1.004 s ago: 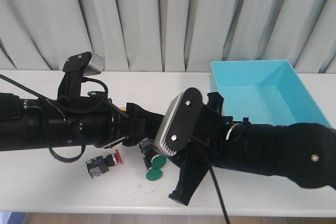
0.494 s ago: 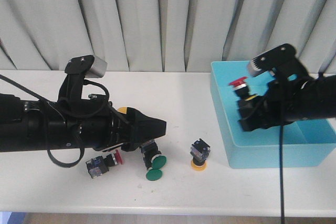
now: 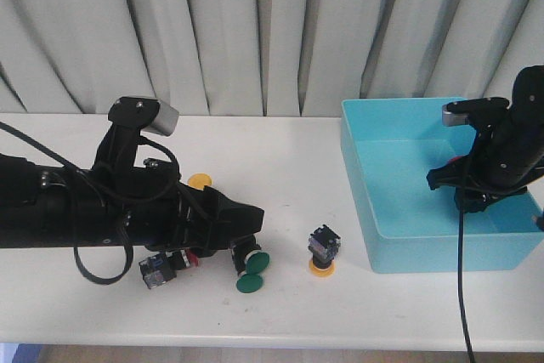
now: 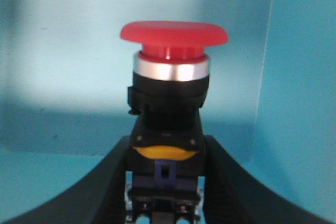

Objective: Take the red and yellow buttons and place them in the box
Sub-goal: 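Lower the red button into the box and open the right gripper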

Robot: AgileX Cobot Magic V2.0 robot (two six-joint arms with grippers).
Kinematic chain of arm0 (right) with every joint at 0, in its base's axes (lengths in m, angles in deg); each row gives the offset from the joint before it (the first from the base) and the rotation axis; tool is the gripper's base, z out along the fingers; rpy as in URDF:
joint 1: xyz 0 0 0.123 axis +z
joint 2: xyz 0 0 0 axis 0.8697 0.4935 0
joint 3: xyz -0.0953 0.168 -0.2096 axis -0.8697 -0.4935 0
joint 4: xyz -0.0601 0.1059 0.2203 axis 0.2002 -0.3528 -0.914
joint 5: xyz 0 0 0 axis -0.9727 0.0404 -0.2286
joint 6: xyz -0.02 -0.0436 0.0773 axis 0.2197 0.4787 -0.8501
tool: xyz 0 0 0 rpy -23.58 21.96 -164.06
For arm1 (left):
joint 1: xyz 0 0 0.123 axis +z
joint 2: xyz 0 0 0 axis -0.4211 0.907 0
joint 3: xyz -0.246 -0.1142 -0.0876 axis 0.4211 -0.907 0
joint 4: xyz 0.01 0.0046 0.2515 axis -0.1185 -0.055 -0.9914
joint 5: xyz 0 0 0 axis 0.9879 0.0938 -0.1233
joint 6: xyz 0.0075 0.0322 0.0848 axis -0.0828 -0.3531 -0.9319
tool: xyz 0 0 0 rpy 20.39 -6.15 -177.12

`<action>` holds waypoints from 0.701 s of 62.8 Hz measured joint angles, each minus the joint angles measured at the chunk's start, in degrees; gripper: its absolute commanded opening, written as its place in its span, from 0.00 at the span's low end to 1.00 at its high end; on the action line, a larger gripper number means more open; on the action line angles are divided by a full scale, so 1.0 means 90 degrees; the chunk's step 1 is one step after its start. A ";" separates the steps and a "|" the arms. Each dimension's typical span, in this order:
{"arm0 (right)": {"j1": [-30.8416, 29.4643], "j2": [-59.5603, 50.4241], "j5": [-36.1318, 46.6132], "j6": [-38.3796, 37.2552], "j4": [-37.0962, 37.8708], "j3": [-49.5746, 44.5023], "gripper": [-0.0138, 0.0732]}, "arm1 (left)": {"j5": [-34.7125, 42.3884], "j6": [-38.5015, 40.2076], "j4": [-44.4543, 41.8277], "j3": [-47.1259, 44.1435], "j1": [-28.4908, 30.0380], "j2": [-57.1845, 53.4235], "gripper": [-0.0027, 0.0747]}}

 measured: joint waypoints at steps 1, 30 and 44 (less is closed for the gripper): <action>-0.0015 0.0107 -0.0034 0.0018 -0.0005 0.0075 0.44 | 0.0000 0.0000 -0.0007 0.0000 0.0000 0.0000 0.65; -0.0026 0.1689 -0.0199 0.0158 -0.0117 0.0985 0.56 | -0.0014 0.0000 -0.0046 0.0000 0.0000 0.0000 0.65; -0.0026 0.1706 -0.0205 0.0165 -0.0123 0.1005 0.63 | -0.0019 0.0000 -0.0046 0.0000 0.0000 0.0000 0.65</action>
